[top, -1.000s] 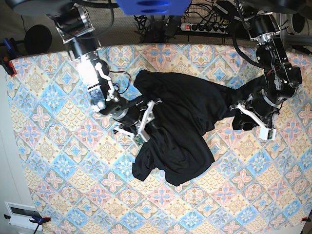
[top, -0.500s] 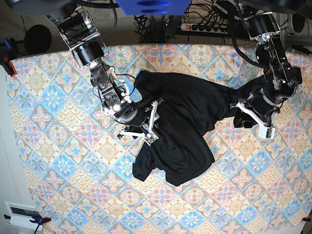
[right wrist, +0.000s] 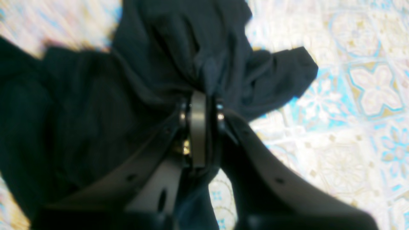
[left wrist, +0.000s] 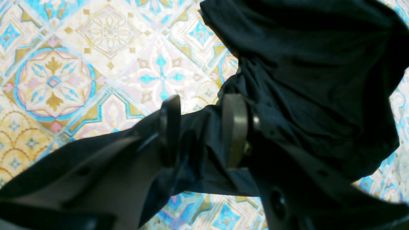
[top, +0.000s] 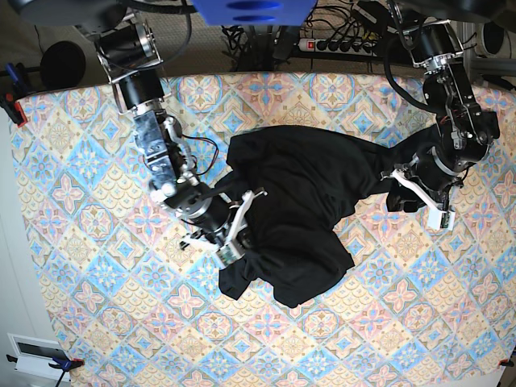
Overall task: Layout the t-shirt on the table in an organized manner, then fold the t-shirt properly
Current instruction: 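Grasp the shirt with both grippers and stretch it apart, then drag the shirt with the left gripper, then release it, then grasp the shirt edge with the right gripper and pull it outward, then regrasp the shirt with both grippers at opposite edges, then pull the shirt taut, right gripper dragging its edge outward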
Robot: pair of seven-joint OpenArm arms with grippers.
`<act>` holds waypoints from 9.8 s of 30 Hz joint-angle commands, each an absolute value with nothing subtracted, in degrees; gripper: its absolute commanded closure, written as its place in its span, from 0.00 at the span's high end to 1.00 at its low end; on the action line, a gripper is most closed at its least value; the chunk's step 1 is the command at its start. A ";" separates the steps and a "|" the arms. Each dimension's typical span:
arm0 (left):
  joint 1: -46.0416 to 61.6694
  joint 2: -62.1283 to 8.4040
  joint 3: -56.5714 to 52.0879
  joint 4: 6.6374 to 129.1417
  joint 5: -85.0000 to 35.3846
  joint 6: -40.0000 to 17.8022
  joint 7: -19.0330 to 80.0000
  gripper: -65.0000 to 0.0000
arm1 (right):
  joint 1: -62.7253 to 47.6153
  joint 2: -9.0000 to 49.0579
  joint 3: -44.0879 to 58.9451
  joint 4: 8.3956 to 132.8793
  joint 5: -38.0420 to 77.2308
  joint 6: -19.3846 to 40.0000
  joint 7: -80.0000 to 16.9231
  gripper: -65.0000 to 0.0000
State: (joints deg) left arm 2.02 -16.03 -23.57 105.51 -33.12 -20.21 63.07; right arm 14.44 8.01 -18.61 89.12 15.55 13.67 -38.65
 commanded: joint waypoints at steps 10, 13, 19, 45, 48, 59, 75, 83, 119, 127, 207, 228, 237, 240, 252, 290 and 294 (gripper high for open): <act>0.84 -16.57 -21.67 102.46 -29.58 -20.44 55.87 0.31 | 18.95 16.66 -5.67 85.14 22.73 13.23 -37.49 0.00; 0.75 -17.10 -20.26 99.21 -27.03 -20.44 53.32 0.31 | 21.76 18.59 -3.82 81.63 22.73 13.23 -37.41 0.00; -0.84 -17.45 -15.87 95.96 -23.34 -20.44 49.45 0.31 | 28.35 22.29 1.54 73.27 22.46 13.23 -37.32 0.00; -26.95 -5.32 9.36 62.90 -12.18 -20.35 38.55 0.32 | 11.12 15.69 9.71 92.26 -2.42 13.05 -38.11 0.32; -27.03 -3.21 14.73 62.64 -11.82 -20.35 38.29 0.32 | 7.08 14.37 9.36 96.13 -2.42 13.14 -38.11 0.32; -31.60 5.58 21.49 45.05 -12.35 -20.35 32.13 0.12 | -2.77 10.59 6.81 107.30 -2.42 13.23 -39.60 0.32; -34.51 -7.43 -0.84 76.44 -12.44 -20.35 44.00 0.00 | -4.88 10.59 6.90 107.12 11.82 13.32 -44.44 0.32; -31.96 -17.71 -0.75 80.31 -11.74 -20.35 44.44 0.00 | -4.97 10.51 4.35 107.56 13.32 24.92 -47.87 0.32; 4.62 -20.53 -18.15 102.46 -23.78 -10.33 52.88 0.42 | 24.04 1.10 -11.47 71.78 13.32 25.01 -43.38 0.32; 7.52 -20.53 -18.15 104.13 -26.42 -10.42 52.88 0.42 | 31.60 1.36 -11.03 58.59 13.23 24.75 -38.55 0.34; 7.16 -18.95 -16.04 103.87 -27.56 -10.42 52.44 0.42 | 41.01 18.77 5.58 50.07 0.75 17.36 -23.69 0.33; -19.03 -13.67 -3.21 69.58 -27.21 -9.98 44.09 0.42 | 3.12 12.18 -9.01 91.82 0.84 20.26 -29.05 0.32; -27.38 -6.81 7.25 48.66 -20.09 -9.98 33.36 0.41 | -0.40 7.78 -8.75 96.13 0.84 20.26 -32.22 0.32; -27.65 -6.02 10.15 48.31 -17.89 -9.98 33.36 0.26 | -0.31 7.69 -8.66 96.22 0.84 20.26 -32.22 0.32; -21.32 -13.41 10.95 68.18 -17.63 -9.89 36.35 0.00 | 6.02 7.60 -6.81 89.80 1.01 20.26 -32.31 0.32; -9.89 -17.80 -15.52 79.16 -17.45 -6.46 42.95 0.28 | 23.60 7.69 -1.27 59.30 14.11 20.26 -34.42 0.52; -9.89 -18.24 -15.52 79.16 -17.54 -6.46 44.00 0.34 | 23.60 7.78 -0.22 58.86 14.11 20.09 -33.80 0.52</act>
